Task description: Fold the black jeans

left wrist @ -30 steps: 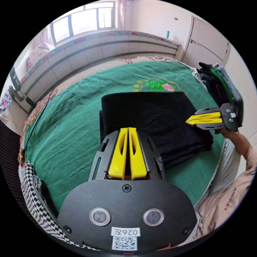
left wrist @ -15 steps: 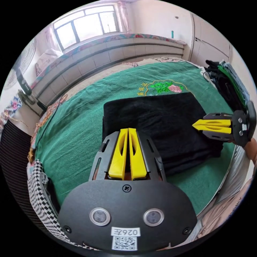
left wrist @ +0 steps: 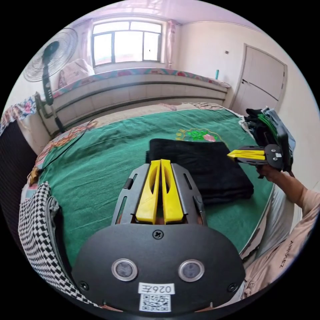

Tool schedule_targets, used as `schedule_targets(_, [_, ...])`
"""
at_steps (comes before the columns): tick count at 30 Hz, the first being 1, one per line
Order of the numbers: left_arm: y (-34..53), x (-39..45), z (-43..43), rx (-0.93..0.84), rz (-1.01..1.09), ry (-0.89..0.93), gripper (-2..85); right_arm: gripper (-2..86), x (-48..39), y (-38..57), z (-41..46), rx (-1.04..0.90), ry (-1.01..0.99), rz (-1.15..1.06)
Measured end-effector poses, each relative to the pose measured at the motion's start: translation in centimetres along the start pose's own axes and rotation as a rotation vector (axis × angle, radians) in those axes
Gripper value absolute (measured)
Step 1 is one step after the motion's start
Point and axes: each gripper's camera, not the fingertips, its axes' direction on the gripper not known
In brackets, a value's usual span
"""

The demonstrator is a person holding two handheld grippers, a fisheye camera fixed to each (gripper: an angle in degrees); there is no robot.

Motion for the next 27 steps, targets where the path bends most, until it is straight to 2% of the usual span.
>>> schedule_targets(4, [3.4, -4.7, 3.1, -0.006, -0.101, -0.023, 1.0, -1.2, 6.9, -0.9, -2.4, -0.029, -0.068, 0.165])
schedule_targets(7, [3.7, -6.8, 5.8, -0.059, -0.093, -0.014, 10.6, 0.4, 12.7, -1.1, -4.0, -0.064, -0.122, 0.297])
schedule_targets(9, [3.9, -8.6, 6.9, -0.072, -0.129, 0.039, 15.0, 3.0, 17.1, -1.3, -5.4, -0.073, -0.211, 0.399])
schedule_targets(11, [4.7, -11.4, 8.7, -0.089, -0.195, 0.177, 17.9, 4.5, 20.1, -1.3, -6.2, -0.071, -0.283, 0.466])
schedule_targets(17, [7.4, -17.1, 13.3, -0.088, -0.319, 0.469, 20.9, 8.5, 27.5, -1.2, -7.2, -0.123, -0.502, 0.629])
schedule_targets(22, [7.1, -18.4, 14.7, -0.093, -0.274, 0.486, 22.6, 9.1, 31.3, -1.1, -8.0, -0.145, -0.612, 0.717])
schedule_targets(25, [6.4, -18.5, 17.0, -0.157, -0.238, 0.677, 20.9, 9.4, 33.1, -1.2, -9.8, -0.125, -0.665, 0.725])
schedule_targets(27, [6.1, -18.5, 17.6, -0.148, -0.227, 0.652, 20.5, 9.3, 34.3, -1.2, -11.2, -0.114, -0.685, 0.728])
